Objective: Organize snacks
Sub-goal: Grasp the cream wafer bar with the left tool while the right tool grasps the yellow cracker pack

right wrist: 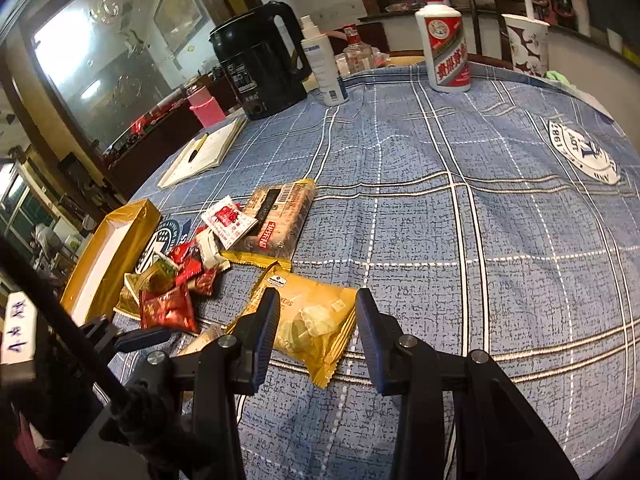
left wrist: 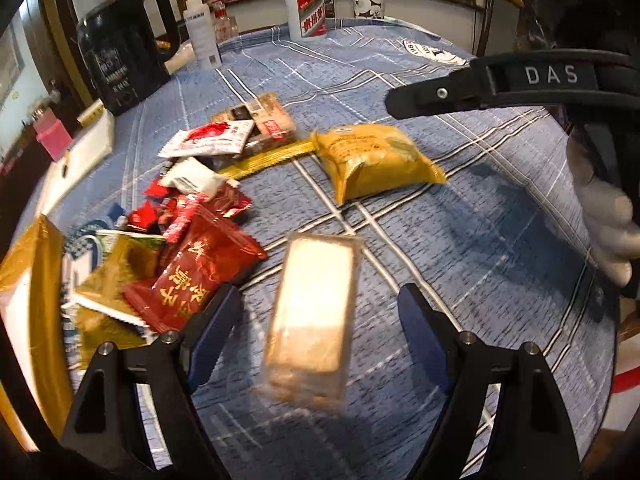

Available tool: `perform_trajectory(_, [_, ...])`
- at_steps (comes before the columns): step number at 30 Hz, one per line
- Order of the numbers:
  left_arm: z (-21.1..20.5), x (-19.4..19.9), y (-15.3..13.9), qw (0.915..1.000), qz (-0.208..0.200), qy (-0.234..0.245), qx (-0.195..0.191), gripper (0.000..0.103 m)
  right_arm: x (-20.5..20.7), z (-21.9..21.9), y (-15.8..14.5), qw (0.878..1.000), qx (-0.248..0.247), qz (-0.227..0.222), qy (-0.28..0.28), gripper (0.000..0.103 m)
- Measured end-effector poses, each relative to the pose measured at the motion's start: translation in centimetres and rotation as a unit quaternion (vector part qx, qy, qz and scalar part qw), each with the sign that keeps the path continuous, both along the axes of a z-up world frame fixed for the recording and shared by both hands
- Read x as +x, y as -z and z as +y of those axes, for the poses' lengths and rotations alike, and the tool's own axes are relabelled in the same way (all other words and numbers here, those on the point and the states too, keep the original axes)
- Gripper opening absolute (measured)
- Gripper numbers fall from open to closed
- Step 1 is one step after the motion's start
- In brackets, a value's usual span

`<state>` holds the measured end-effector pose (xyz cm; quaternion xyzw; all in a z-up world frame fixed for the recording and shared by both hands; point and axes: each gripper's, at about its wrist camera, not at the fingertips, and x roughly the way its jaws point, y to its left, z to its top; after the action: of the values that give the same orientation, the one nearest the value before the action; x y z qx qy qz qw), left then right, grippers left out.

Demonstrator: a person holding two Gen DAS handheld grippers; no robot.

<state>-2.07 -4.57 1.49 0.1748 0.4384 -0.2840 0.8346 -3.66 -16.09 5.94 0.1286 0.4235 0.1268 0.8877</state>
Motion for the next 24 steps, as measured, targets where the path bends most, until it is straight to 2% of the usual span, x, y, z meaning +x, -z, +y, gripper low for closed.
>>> perform_trajectory(1, [0.2,0.0,-0.1,0.9998,0.012,0.002,-0.018,0.057,0.2,0.0,0.0,1.0,0.002,0.0,-0.002,0.041])
perform_trajectory(2, [0.4,0.1,-0.3,0.9997,0.007,-0.007,-0.022,0.035,0.4,0.1,0.1,1.0,0.003,0.002,-0.005,0.042])
perform_trajectory(7, [1.9,-0.1,-0.6,0.9982,0.019,-0.035,-0.045,0.035,1.5,0.7,0.7,0.999,0.017,0.012,-0.034,0.049])
perform_trajectory(10, [3.6,-0.7,-1.6,0.9949,0.024,-0.057,-0.079,0.035,2.2,1.5,0.7,0.999,0.005,0.007,-0.053,0.055])
perform_trajectory(13, [5.2,-1.8,-2.7,0.9914,0.021,-0.072,-0.108,0.035,3.8,1.5,0.9,0.998,-0.003,0.011,-0.054,0.057])
perform_trajectory(16, [6.7,-2.5,-3.4,0.9879,0.019,-0.085,-0.128,0.035,5.1,1.5,2.1,0.998,-0.001,0.038,-0.058,0.057])
perform_trajectory(19, [8.3,-3.1,-3.9,0.9853,0.015,-0.096,-0.14,0.035,4.2,2.0,2.4,0.995,0.003,0.043,-0.088,0.057])
perform_trajectory(24, [10.3,-3.4,-4.2,0.9811,0.01,-0.115,-0.156,0.035,1.3,4.1,1.6,0.99,-0.029,0.029,-0.136,0.061])
